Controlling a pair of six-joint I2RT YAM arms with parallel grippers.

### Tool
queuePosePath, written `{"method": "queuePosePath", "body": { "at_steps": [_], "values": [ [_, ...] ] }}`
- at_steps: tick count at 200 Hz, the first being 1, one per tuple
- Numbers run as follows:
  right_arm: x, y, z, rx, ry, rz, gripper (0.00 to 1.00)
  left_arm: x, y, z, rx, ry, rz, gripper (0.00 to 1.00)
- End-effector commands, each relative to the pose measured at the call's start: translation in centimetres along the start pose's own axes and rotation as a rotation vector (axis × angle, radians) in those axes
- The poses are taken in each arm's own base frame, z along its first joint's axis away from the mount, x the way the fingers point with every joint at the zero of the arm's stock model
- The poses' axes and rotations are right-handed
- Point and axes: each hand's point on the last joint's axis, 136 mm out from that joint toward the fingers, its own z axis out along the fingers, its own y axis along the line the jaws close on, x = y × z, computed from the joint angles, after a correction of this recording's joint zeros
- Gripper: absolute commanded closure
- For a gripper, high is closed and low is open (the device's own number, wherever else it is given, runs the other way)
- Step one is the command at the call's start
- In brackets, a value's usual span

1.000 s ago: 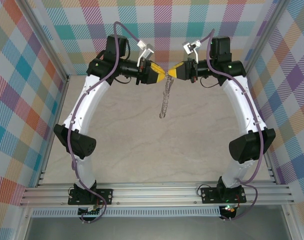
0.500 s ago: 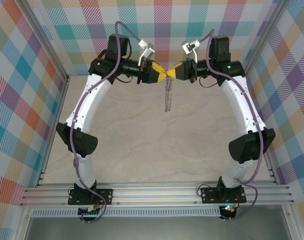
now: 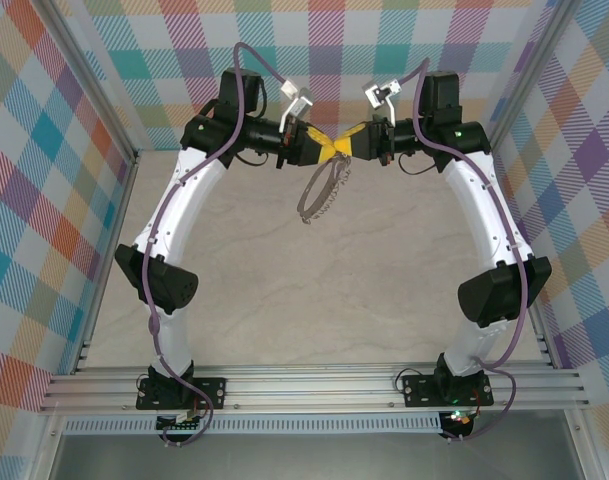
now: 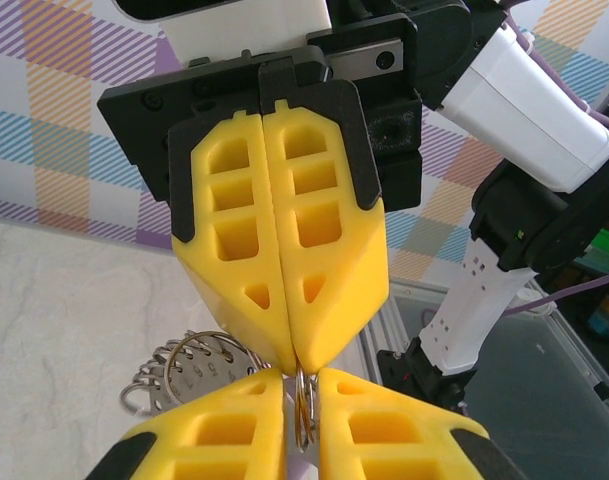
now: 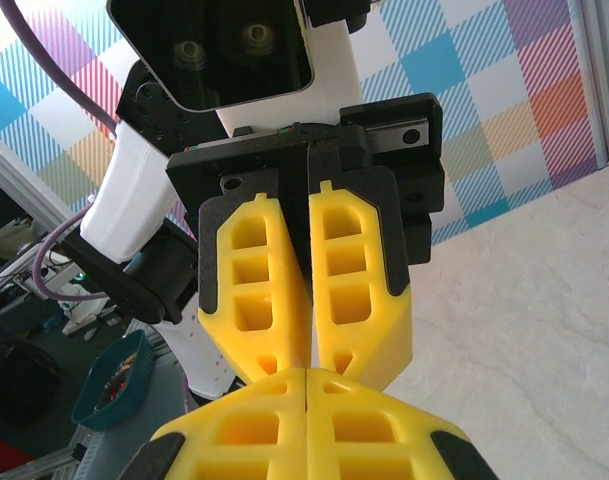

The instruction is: Put the keys on the keyring

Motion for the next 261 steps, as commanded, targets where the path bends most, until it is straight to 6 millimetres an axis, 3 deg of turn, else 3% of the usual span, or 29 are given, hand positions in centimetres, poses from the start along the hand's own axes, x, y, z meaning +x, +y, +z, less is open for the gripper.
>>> {"method": "queuePosePath", "body": {
  "at_steps": [1,19,49,62,85,107,171,198,234,261],
  "values": [
    [0.0,0.6,0.6,-0.047,0.004,-0.025,1.0,-1.0,-1.2,0.7,0.048,-0.016,0.047,0.91],
    [0.1,0.5,0.6,-0.046,0.004,-0.024,1.0,-1.2,-1.2,0.7,0.048,-0.022,0.053,1.0],
    [-0.2,0.7,0.5,-0.043,0.0,-0.025,1.0,-1.4,-1.0,0.9,0.034,-0.025,0.056,1.0],
    [-0.5,0.5,0.3,-0.015,-0.014,-0.029,0.76,-1.7,-0.6,0.9,0.014,-0.03,0.05,1.0],
    [-1.0,0.4,-0.4,0.048,-0.054,-0.048,0.6,-2.2,-0.1,0.9,-0.022,-0.041,0.039,1.0],
    [-1.2,0.4,-1.2,0.11,-0.094,-0.063,0.59,-2.5,-0.3,0.8,-0.021,-0.049,0.039,1.0],
    [0.9,-2.2,-2.7,0.35,-0.228,-0.044,0.54,-3.9,-0.6,0.4,-0.038,-0.081,0.039,1.0],
    [1.4,-2.6,-2.9,0.369,-0.25,-0.032,0.54,-4.0,-0.7,0.4,-0.041,-0.084,0.036,1.0],
    [1.4,-2.8,-2.8,0.361,-0.254,-0.018,0.6,-4.1,-1.1,0.4,-0.03,-0.084,0.041,1.0],
    [1.1,-2.5,-2.9,0.363,-0.262,-0.026,0.59,-4.0,-1.2,0.4,-0.028,-0.082,0.039,1.0]
  ]
}}
